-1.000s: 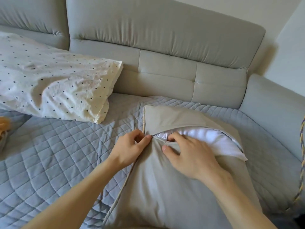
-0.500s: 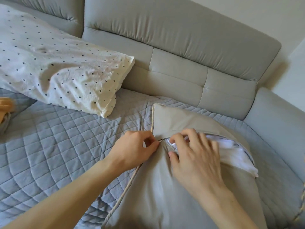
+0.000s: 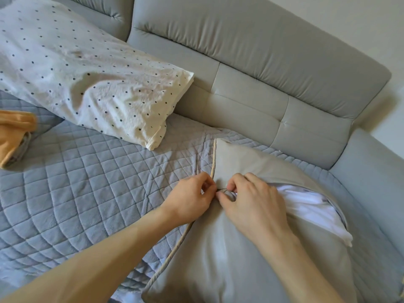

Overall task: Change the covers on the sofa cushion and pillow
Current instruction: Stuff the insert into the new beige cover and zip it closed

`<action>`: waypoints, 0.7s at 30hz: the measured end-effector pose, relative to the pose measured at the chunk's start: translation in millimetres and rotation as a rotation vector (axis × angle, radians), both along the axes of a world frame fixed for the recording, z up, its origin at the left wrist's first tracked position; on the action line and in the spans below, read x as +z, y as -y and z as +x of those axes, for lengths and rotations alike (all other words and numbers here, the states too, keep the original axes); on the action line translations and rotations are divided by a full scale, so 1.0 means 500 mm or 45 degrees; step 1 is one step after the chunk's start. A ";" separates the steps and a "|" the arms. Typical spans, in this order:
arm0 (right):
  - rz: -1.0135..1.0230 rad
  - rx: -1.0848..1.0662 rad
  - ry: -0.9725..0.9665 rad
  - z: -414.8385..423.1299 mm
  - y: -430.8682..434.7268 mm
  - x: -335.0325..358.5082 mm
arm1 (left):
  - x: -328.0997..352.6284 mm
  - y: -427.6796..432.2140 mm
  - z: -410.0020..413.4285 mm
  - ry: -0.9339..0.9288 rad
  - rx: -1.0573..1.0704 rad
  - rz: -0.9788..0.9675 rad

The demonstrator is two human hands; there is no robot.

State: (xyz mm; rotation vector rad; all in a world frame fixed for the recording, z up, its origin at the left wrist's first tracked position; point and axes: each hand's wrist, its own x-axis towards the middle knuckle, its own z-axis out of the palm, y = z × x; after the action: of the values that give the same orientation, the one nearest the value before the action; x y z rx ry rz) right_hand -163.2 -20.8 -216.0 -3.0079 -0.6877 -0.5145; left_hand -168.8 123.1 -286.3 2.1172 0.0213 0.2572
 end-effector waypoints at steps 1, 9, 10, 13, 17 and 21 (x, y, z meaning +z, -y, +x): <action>-0.021 -0.004 0.016 -0.001 -0.002 0.001 | -0.001 0.000 0.002 -0.013 0.009 -0.003; -0.286 -0.062 0.140 0.013 -0.040 -0.008 | -0.005 -0.002 0.004 -0.054 0.037 -0.066; -0.272 -0.039 0.179 0.011 -0.041 -0.007 | -0.008 0.002 0.004 -0.011 0.030 -0.053; -0.272 0.031 0.167 0.005 -0.030 0.001 | -0.013 0.003 0.003 0.062 -0.001 -0.039; -0.167 -0.005 0.105 -0.001 -0.009 0.013 | -0.010 -0.013 0.006 0.134 -0.062 0.080; -0.118 -0.018 0.069 -0.001 -0.014 0.015 | -0.007 -0.011 0.004 0.230 0.007 0.285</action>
State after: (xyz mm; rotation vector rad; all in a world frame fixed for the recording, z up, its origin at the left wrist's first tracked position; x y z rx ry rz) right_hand -163.5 -13.6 -208.4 -3.0977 -0.7132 -0.5829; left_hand -166.5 128.5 -289.7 2.3078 -0.1131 0.4724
